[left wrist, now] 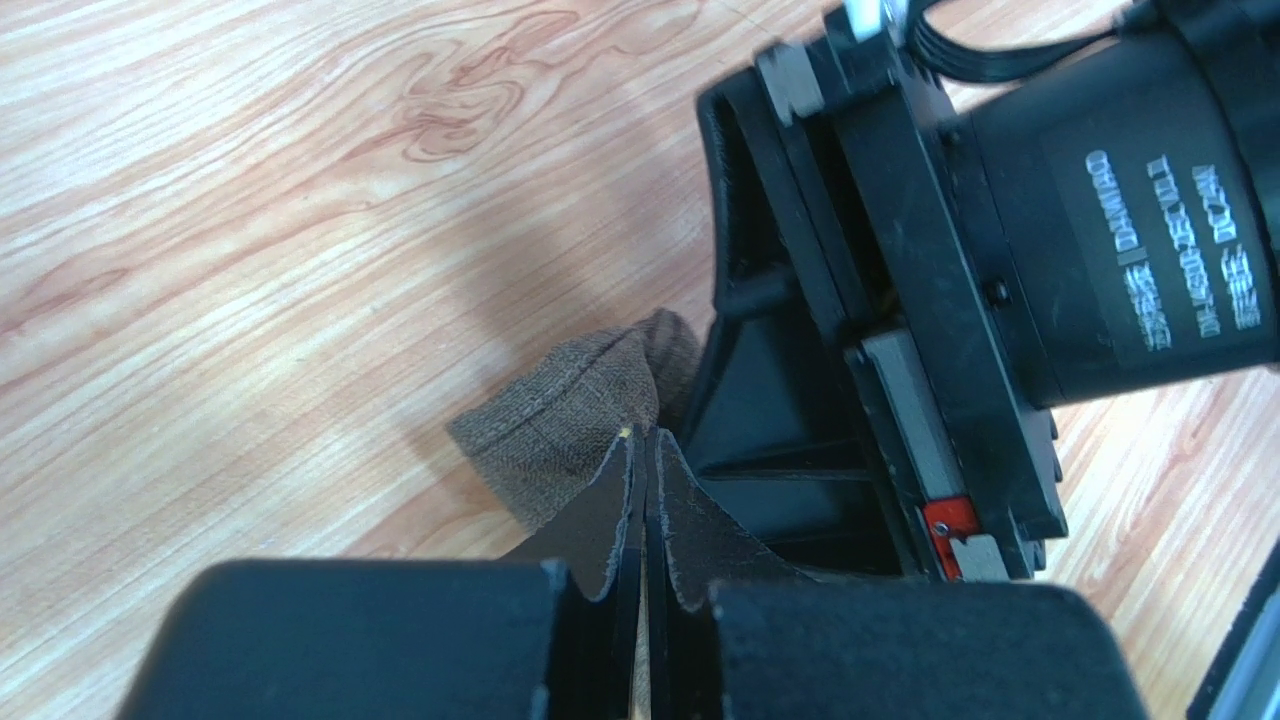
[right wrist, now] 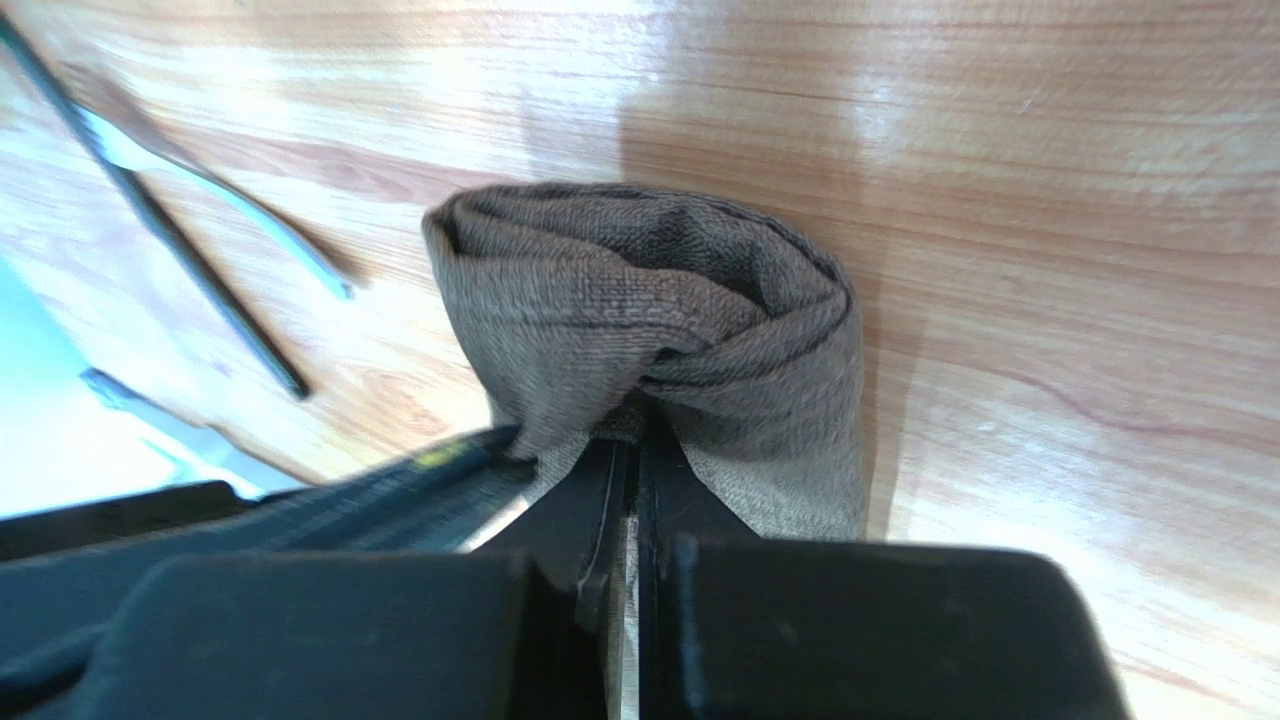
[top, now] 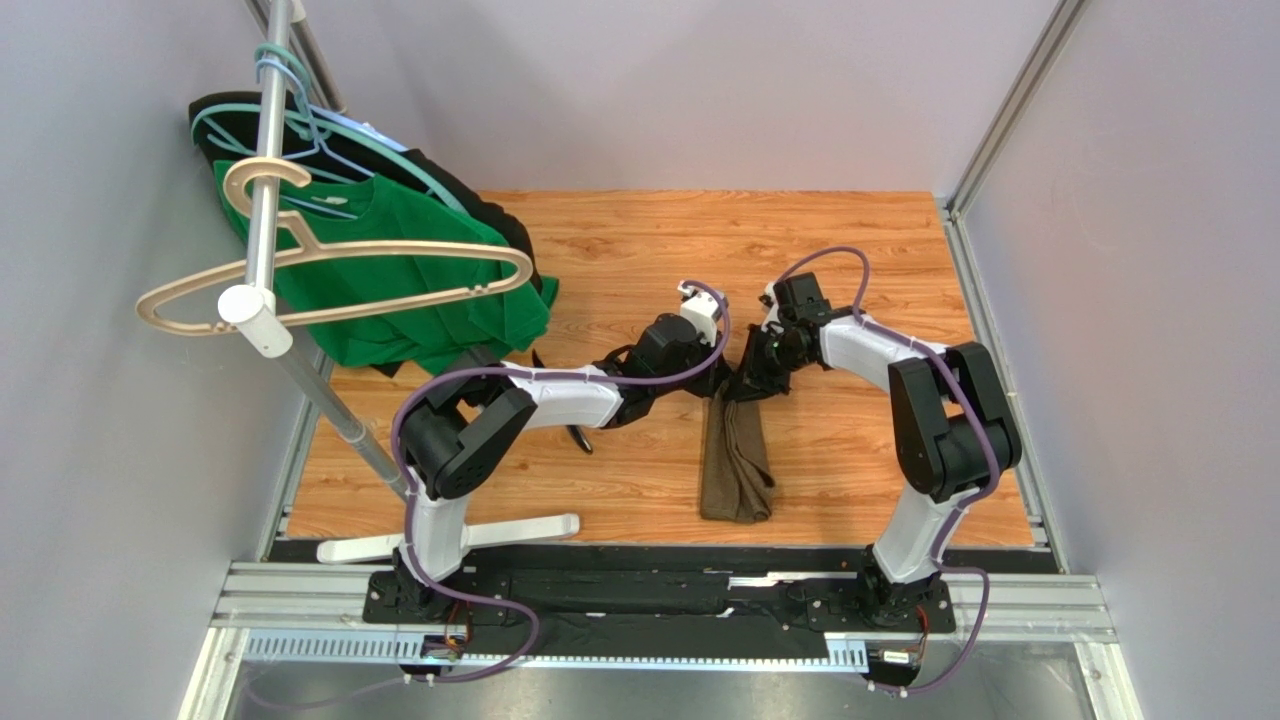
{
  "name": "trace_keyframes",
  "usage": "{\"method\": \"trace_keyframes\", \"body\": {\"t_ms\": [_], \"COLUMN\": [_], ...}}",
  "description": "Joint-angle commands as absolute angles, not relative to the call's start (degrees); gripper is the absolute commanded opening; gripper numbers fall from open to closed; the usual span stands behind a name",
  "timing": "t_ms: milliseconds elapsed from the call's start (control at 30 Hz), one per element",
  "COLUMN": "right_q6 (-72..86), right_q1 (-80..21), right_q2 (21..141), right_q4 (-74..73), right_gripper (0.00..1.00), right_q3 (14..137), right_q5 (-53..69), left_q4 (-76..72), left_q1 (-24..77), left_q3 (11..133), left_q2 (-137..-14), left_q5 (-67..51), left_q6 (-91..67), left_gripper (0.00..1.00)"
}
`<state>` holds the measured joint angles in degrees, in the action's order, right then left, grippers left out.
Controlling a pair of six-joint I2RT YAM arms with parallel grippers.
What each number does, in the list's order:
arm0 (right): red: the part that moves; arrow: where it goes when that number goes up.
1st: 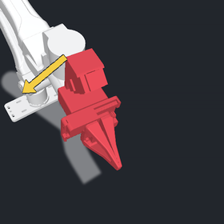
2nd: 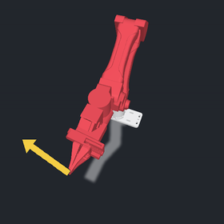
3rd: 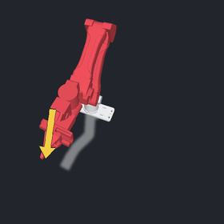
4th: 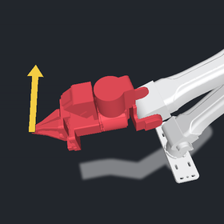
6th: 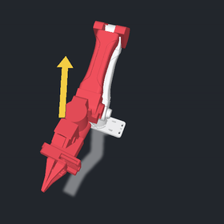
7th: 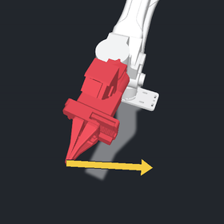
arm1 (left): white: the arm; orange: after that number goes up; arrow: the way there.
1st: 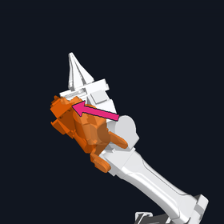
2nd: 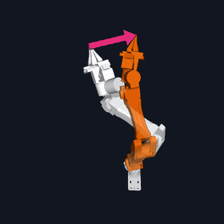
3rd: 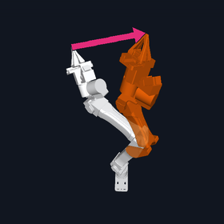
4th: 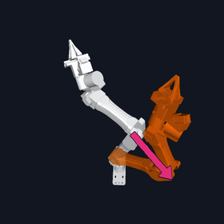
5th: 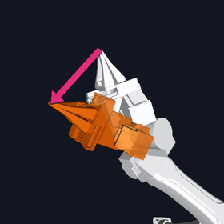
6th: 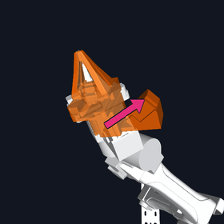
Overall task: Fold the napkin into a case and place the utensils inside
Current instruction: Grasp the top corner of the smaller rectangle folded napkin from the folded napkin.
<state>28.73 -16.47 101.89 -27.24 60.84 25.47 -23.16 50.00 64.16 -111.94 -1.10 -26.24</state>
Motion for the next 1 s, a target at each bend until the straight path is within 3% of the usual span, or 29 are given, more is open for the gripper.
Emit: {"method": "trace_keyframes", "body": {"t_ms": [0,167,300,600,967], "right_q6": [35.5,44.9,56.66,65.03,65.04], "right_q1": [-16.26,-14.24,-13.1,-12.74,-11.87], "right_q2": [102.3,104.41,103.19,102.58,105.73], "right_q4": [-26.28,-20.49,-7.08,8.84,6.07], "right_gripper": [0.0,0.0,0.0,0.0,0.0], "right_q3": [64.16,61.44,55.73,48.88,49.48], "right_q5": [29.6,32.86,34.71,35.14,31.29], "left_q4": [-26.28,-26.54,-26.63,-25.75,-21.19], "left_q1": [50.54,50.71,50.89,50.8,50.63], "left_q3": [64.08,62.67,62.31,61.7,62.49], "left_q2": [-110.22,-109.42,-109.95,-111.09,-111.36], "left_q5": [-2.38,-2.11,-1.93,-1.93,-2.02], "left_q6": [-26.89,-26.98,-27.6,-27.78,-27.16], "left_gripper": [0.0,0.0,0.0,0.0,0.0]}}
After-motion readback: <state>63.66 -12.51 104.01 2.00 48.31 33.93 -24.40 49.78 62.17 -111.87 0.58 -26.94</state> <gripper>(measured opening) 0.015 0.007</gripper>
